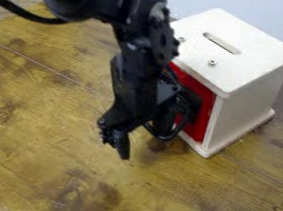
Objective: Open the drawer
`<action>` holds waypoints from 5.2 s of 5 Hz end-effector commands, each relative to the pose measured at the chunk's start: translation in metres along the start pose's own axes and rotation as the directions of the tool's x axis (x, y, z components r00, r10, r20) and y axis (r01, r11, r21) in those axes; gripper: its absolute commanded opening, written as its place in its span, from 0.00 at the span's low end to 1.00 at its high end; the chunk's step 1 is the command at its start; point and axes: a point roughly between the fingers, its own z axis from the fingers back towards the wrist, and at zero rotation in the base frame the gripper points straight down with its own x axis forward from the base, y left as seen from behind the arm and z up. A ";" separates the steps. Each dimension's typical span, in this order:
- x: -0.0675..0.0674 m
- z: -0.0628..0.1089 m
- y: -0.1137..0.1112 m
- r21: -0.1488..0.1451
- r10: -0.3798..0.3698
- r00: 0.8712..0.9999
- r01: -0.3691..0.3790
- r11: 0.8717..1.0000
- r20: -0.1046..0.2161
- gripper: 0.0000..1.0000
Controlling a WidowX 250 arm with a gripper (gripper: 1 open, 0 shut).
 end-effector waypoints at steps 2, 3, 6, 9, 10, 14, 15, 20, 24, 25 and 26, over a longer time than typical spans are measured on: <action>0.004 0.008 -0.001 -0.035 -0.001 1.000 0.002 0.999 0.010 0.00; 0.013 0.014 0.007 -0.030 0.027 0.999 -0.026 0.999 0.021 0.00; 0.024 0.035 0.018 -0.020 0.130 0.989 -0.129 0.991 0.065 1.00; 0.029 0.031 0.007 -0.021 0.280 0.955 -0.280 0.960 0.099 1.00; 0.025 0.025 0.007 -0.030 0.327 0.939 -0.326 0.945 0.103 1.00; 0.032 0.039 0.011 -0.045 0.334 0.937 -0.332 0.942 0.099 0.00; 0.030 0.039 0.018 -0.047 0.359 0.928 -0.356 0.933 0.104 0.00; 0.020 0.059 -0.015 -0.088 0.517 0.847 -0.509 0.856 0.123 1.00; -0.002 0.032 -0.011 -0.079 0.543 0.823 -0.538 0.839 0.165 1.00; 0.001 0.027 -0.006 -0.074 0.563 0.807 -0.560 0.825 0.178 0.00; -0.002 0.019 -0.001 -0.067 0.566 0.802 -0.565 0.823 0.190 1.00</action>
